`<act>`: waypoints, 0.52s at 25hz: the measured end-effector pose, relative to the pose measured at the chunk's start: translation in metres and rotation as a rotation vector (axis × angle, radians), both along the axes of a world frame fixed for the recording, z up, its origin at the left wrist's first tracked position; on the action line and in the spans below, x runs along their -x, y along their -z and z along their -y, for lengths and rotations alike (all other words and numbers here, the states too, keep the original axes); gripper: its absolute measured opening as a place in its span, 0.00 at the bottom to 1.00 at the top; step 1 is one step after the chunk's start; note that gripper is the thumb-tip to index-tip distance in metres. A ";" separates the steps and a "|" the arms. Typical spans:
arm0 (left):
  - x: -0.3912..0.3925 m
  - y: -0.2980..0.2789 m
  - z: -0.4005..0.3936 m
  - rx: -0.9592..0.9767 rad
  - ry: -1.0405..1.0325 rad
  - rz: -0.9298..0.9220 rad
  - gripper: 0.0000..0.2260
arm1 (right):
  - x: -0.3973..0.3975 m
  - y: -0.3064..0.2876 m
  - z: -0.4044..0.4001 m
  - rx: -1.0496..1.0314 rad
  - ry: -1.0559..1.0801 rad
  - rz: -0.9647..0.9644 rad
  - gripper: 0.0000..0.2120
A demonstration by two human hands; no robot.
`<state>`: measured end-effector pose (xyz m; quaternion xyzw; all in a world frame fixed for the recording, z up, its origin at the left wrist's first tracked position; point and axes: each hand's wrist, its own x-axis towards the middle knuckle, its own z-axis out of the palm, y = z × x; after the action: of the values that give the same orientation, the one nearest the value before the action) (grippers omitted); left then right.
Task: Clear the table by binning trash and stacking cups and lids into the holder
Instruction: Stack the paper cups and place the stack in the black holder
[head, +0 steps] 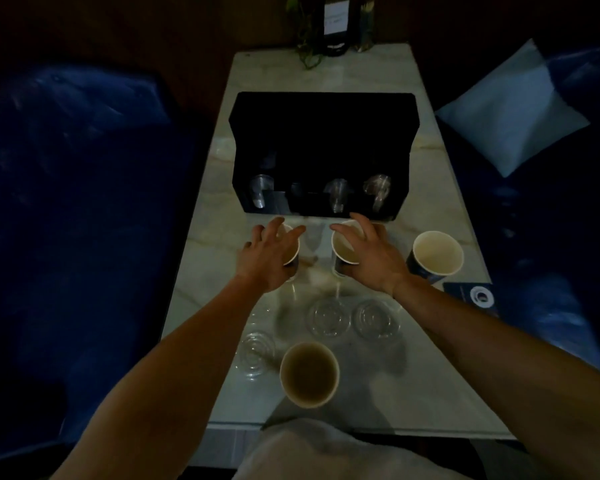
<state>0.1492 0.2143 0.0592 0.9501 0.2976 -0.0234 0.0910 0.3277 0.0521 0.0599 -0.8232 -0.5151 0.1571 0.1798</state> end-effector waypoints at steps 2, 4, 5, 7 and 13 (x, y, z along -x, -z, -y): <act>0.008 -0.006 0.008 0.056 -0.067 0.095 0.37 | 0.009 -0.009 0.011 -0.070 0.048 -0.031 0.36; 0.017 -0.017 0.017 0.099 -0.083 0.182 0.38 | 0.022 -0.019 0.028 -0.133 0.083 -0.042 0.36; 0.022 -0.025 0.022 0.104 -0.074 0.218 0.38 | 0.029 -0.024 0.038 -0.157 0.091 -0.032 0.35; 0.034 -0.041 0.033 0.107 -0.047 0.307 0.38 | 0.043 -0.033 0.060 -0.191 0.090 -0.009 0.35; 0.094 -0.088 0.067 0.150 0.080 0.483 0.34 | 0.098 -0.034 0.128 -0.178 0.091 0.102 0.36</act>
<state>0.0548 0.1473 0.1477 0.9298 0.2266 0.1784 0.2288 0.2297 -0.0763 0.0935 -0.8334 -0.4978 0.0601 0.2325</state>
